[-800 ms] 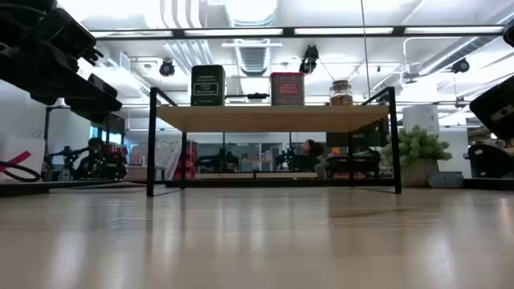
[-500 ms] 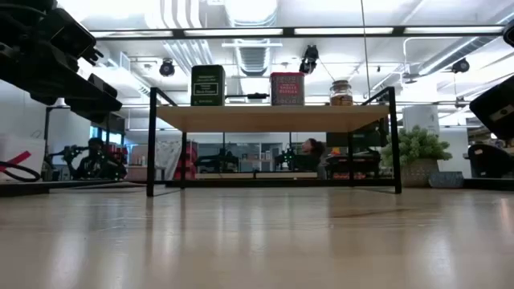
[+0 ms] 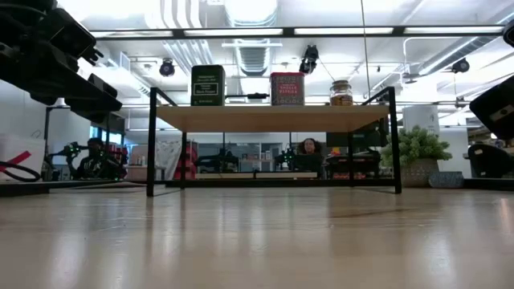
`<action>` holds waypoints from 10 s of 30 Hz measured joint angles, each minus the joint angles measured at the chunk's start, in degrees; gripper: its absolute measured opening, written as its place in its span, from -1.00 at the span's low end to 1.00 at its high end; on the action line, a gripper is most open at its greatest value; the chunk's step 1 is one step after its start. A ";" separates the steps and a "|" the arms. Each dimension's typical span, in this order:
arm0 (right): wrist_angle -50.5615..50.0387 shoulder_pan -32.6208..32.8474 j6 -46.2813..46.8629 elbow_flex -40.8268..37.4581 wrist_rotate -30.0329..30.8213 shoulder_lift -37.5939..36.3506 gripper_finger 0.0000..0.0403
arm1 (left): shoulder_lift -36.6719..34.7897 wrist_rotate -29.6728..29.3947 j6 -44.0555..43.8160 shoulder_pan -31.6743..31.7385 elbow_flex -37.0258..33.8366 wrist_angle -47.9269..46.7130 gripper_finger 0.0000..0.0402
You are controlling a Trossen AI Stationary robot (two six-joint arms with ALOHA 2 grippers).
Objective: Shelf spices
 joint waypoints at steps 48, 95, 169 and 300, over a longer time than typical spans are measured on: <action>0.26 0.00 0.00 -0.02 0.09 0.00 -0.01 | -0.01 0.00 0.00 0.00 0.00 0.00 -0.21; 49.86 -0.02 -32.73 0.98 17.57 0.74 -0.01 | -0.01 -9.47 -8.67 0.02 -0.07 18.88 -0.21; -28.31 -52.89 -33.56 50.45 6.20 40.46 -0.01 | 27.14 -21.59 16.35 8.33 41.22 -10.44 -0.21; -36.04 -24.79 -13.49 56.11 -3.06 42.97 -0.23 | 27.14 -15.22 7.98 9.27 40.67 -13.73 -0.21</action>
